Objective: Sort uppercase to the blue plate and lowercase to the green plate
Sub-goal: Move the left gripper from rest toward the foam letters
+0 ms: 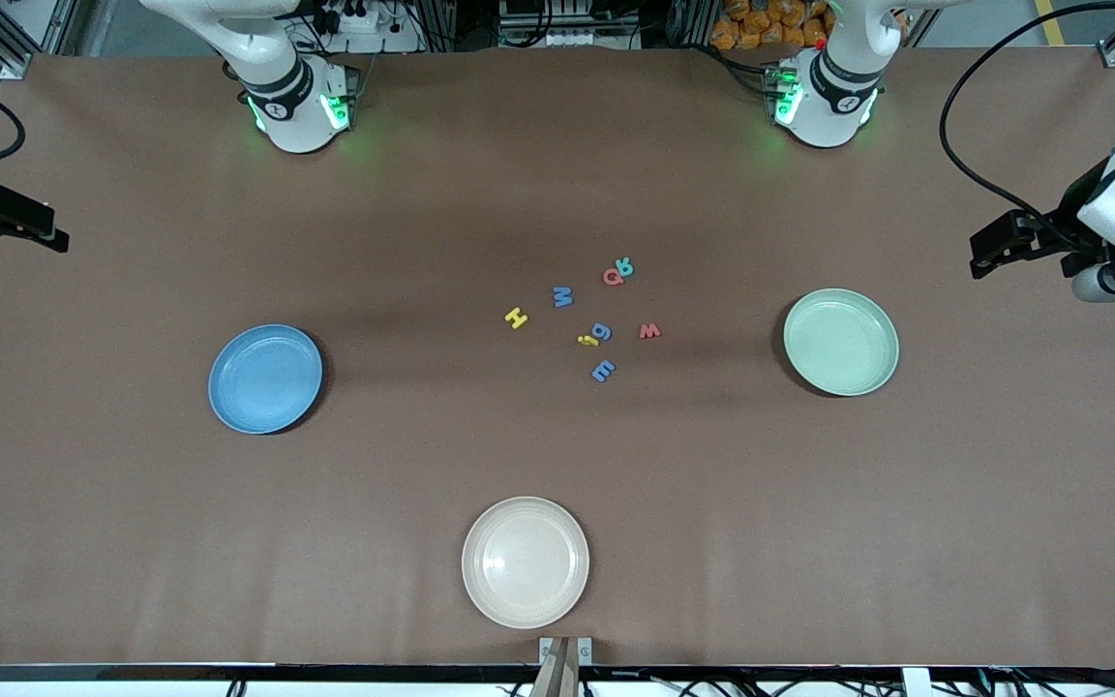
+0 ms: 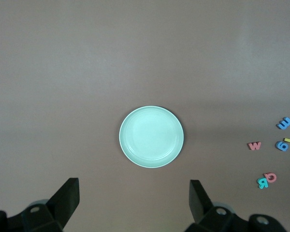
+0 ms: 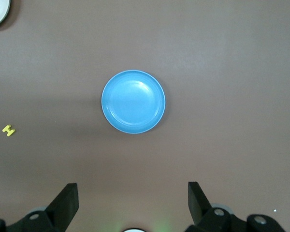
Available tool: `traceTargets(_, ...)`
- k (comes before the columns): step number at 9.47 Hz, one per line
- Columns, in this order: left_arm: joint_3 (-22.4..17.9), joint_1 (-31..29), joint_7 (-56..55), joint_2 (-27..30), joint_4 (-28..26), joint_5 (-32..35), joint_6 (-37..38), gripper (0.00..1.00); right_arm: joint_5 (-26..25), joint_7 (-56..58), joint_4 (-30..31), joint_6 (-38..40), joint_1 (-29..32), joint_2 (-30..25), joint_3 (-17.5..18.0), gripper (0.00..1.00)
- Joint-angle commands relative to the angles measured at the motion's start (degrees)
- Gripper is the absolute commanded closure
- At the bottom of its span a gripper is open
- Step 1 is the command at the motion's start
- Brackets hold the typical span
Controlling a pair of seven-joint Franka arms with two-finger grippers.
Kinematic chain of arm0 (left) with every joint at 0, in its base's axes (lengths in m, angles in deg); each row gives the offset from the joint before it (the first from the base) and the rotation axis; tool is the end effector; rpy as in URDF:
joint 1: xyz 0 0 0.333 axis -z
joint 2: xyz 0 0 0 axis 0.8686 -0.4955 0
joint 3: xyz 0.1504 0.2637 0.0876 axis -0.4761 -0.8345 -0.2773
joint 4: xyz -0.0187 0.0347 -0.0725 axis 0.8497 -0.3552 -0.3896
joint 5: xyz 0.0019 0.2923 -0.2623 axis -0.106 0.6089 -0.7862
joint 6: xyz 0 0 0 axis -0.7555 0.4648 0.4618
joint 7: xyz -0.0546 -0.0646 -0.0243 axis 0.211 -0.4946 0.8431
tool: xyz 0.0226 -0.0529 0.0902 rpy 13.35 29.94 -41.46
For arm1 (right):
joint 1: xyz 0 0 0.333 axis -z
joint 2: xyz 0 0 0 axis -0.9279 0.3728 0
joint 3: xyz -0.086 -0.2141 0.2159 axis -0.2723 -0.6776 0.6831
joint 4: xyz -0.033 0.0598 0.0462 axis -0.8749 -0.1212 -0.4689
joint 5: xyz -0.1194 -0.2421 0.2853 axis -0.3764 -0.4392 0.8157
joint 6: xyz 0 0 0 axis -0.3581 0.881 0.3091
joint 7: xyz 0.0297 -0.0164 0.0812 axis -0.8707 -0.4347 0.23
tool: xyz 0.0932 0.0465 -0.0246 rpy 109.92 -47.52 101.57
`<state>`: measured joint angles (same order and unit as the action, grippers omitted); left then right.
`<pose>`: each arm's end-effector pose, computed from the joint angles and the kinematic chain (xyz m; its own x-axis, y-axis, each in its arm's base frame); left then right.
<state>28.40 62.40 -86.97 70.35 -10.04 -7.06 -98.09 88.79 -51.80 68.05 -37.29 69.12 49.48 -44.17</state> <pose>0.5683 -0.0598 0.6191 0.9998 -0.0100 -0.0157 -0.0106 -0.9993 -0.0354 0.5529 -0.0448 0.6305 0.9956 0.0441 -0.0823 0.0402 -0.9980 -0.0484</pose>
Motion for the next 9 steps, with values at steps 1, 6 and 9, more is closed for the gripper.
traceTargets(1,0.19,0.00,0.33,0.47,-0.05,0.61,0.62,0.00,0.22,0.46,11.05,-8.01,-0.65,-7.80,0.09,0.00)
traceTargets(6,0.19,2.02,-0.73,-0.41,-0.05,1.32,0.54,0.00,0.23,0.63,11.75,-8.60,-1.97,-8.19,0.09,0.00)
traceTargets(9,0.10,1.23,0.23,-0.84,-1.10,-1.13,-1.03,0.00,-0.30,0.63,11.14,-7.99,-2.58,-7.50,-0.52,0.00)
